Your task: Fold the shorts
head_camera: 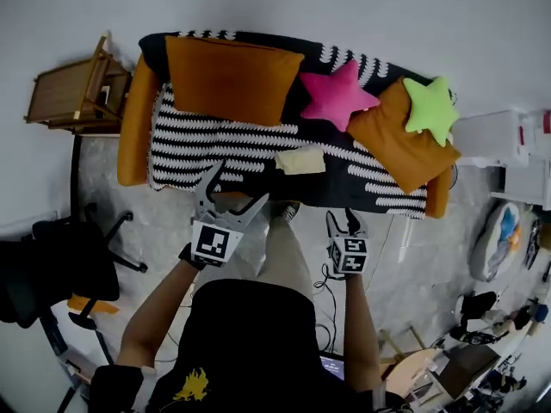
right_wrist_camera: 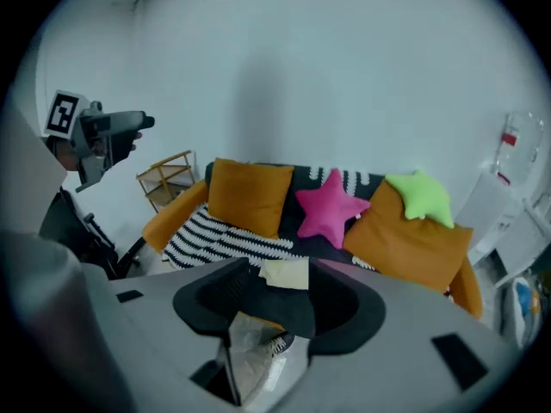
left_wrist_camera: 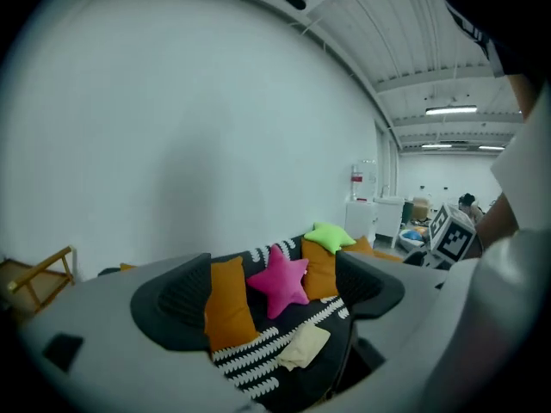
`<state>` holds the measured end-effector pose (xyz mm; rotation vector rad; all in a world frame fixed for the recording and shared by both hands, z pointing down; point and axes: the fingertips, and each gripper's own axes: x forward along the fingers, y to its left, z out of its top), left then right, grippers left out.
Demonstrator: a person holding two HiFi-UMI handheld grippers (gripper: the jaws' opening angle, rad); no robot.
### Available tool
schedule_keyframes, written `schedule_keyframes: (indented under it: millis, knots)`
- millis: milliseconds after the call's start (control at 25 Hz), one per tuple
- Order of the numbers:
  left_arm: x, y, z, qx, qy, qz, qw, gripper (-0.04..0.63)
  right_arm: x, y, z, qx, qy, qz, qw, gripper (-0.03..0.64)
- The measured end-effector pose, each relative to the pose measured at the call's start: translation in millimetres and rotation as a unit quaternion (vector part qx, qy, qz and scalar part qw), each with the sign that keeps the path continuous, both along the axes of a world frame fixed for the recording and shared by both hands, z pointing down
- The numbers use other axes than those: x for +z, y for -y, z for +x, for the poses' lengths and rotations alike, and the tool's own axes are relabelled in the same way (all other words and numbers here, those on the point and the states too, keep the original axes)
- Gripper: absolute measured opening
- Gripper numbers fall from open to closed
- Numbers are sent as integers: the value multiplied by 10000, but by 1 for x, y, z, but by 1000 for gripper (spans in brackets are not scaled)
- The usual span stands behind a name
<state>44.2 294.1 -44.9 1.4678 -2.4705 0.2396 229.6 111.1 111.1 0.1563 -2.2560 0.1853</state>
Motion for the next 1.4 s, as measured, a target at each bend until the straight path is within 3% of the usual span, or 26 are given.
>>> schedule_keyframes:
  millis: [80,240,400,520,680,720,800,880,960,1080,1280,1400]
  knots:
    - [27,37,-12,-79,-217,-159,9996,459,42,36,-15,-21,-183,-260,9995,230]
    - [113,98,-38,-137,-477,-403,9980,459,131,96,-60,-418,-524,-143,9976,207]
    - [198,124,-51,-172,-936,-841,9919,459,249,102,-58,-503,-1593,-663,9837,161]
    - [237,132,-55,-81,-1099,-872,9901,459,308,114,-62,-133,-1837,-629,9809,155]
    - [305,145,-72,7,-723,-711,9948,456,381,145,-94,468,-1797,-629,9806,135]
    - [323,144,-69,-44,-841,-623,9945,447,402,145,-92,513,-1867,-744,9782,124]
    - [369,137,-56,-256,-1524,-460,9869,415,438,144,-88,445,-1917,-763,9775,118]
    - [409,131,-49,-180,-1822,-656,9809,397,461,144,-90,368,-1916,-586,9790,118]
    - [431,127,-50,-60,-1750,-859,9808,381,476,137,-94,218,-1934,-449,9799,126]
    - [445,130,-52,69,-1662,-837,9825,367,492,130,-94,-4,-1968,-270,9801,153]
    - [441,126,-46,450,-1727,-1028,9786,364,474,119,-101,-202,-1666,42,9858,41]
    - [439,124,-48,572,-1680,-1135,9776,360,455,106,-110,-394,-1457,-50,9885,28]
